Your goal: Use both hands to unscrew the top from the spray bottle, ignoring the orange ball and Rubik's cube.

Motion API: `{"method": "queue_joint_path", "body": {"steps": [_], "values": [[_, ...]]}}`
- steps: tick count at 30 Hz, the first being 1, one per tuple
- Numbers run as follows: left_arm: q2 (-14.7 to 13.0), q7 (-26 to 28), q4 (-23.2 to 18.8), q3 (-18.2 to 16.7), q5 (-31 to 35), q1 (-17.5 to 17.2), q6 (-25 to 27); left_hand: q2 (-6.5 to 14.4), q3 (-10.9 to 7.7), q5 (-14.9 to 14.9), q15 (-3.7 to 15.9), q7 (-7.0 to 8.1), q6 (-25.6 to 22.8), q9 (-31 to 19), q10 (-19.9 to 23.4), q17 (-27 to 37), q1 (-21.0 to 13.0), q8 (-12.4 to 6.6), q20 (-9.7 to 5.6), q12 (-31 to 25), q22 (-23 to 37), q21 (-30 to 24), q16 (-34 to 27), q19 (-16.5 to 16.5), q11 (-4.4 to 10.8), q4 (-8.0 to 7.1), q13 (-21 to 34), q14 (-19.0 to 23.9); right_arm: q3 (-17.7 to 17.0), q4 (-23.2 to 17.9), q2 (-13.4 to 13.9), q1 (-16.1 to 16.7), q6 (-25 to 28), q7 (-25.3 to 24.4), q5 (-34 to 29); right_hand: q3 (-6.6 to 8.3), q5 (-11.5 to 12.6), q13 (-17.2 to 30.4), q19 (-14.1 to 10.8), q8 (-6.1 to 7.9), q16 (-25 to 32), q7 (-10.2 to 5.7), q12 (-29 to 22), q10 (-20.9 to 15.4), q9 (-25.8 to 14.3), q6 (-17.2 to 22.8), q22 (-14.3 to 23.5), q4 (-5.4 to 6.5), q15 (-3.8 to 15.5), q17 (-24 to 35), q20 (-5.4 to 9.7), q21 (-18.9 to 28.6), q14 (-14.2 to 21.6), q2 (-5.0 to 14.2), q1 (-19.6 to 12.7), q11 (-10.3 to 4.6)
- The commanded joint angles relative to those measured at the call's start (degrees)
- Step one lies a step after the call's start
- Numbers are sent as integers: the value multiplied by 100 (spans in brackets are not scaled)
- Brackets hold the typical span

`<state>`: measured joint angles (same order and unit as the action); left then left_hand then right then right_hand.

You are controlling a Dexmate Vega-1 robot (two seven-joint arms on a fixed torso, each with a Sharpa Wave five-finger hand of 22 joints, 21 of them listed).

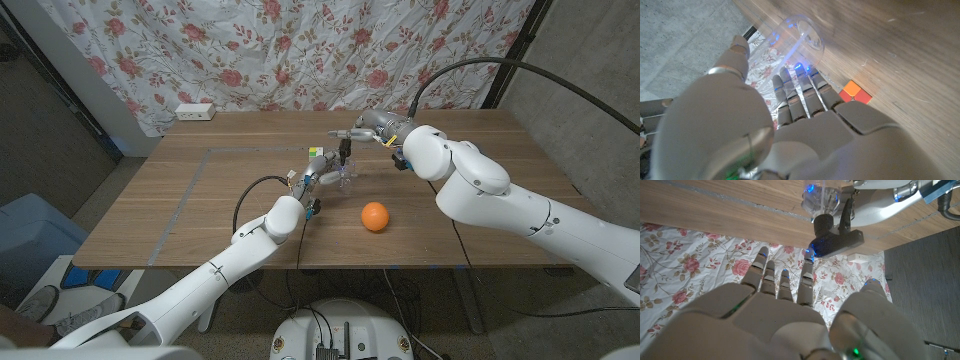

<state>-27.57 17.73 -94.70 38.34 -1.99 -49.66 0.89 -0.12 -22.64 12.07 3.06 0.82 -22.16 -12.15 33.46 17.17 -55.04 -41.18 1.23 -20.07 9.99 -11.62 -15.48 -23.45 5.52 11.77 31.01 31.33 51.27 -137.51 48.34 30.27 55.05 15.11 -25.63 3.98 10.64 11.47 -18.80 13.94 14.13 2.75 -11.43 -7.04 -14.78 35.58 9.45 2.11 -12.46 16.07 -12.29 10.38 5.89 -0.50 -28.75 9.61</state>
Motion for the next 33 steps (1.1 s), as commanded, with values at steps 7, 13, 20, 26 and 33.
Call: {"method": "queue_joint_path", "body": {"steps": [7, 13, 20, 26, 33], "values": [[-30, 74, -116, -19, 25, -107, 41, 815, -290, -15, 317, -103, -257, -19, 117, 24, 722, 9, 44, -6, 25, -3, 18, -41, 58, -208, 22, 18, 231, 5, -15, -201, 179, 213, -134, 256, 90, 4, 20, -18, -73, -43, -1, 106, -53, -164, 27, -438, 14, -28, 12, 29, -78, 62, -598, 8], [-37, 94, -143, -20, 41, -134, 25, 820, -297, -15, 314, -105, -260, -19, 118, 26, 729, 11, 46, -1, 25, -3, 17, -41, 47, -209, 27, 22, 270, -56, 15, -225, 243, 276, -166, 375, 120, 5, 1, -14, -86, -59, -1, 131, -65, -202, 27, -630, 16, -44, 15, 37, -84, 96, -846, 9], [-50, 116, -192, -18, 62, -185, 10, 819, -300, -17, 319, -104, -267, -20, 117, 28, 743, 12, 43, 4, 25, -5, 19, -44, 39, -211, 31, 20, 281, -145, 45, -215, 329, 299, -159, 554, 163, 6, -37, -2, -100, -90, -3, 159, -81, -233, 26, -902, 18, -67, 17, 46, -86, 151, -1212, -12], [-79, 148, -269, -38, 69, -259, 17, 813, -305, -18, 320, -102, -270, -21, 130, 29, 750, 14, 39, 5, 25, -5, 19, -42, 35, -206, 36, 26, 305, -211, 65, -220, 391, 312, -149, 729, 208, 6, -76, 13, -104, -129, -9, 165, -95, -248, 24, -1114, 26, -86, 22, 51, -75, 216, -1558, -28], [-94, 153, -306, -53, 63, -305, 11, 815, -310, -18, 316, -101, -265, -21, 129, 33, 751, 18, 44, 10, 25, -4, 20, -39, 42, -203, 40, 20, 298, -269, 77, -240, 448, 321, -62, 901, 278, 6, -115, 14, -105, -254, -16, 162, -107, -284, 22, -1228, 25, -101, 27, 53, -66, 286, -1890, -59]]}}
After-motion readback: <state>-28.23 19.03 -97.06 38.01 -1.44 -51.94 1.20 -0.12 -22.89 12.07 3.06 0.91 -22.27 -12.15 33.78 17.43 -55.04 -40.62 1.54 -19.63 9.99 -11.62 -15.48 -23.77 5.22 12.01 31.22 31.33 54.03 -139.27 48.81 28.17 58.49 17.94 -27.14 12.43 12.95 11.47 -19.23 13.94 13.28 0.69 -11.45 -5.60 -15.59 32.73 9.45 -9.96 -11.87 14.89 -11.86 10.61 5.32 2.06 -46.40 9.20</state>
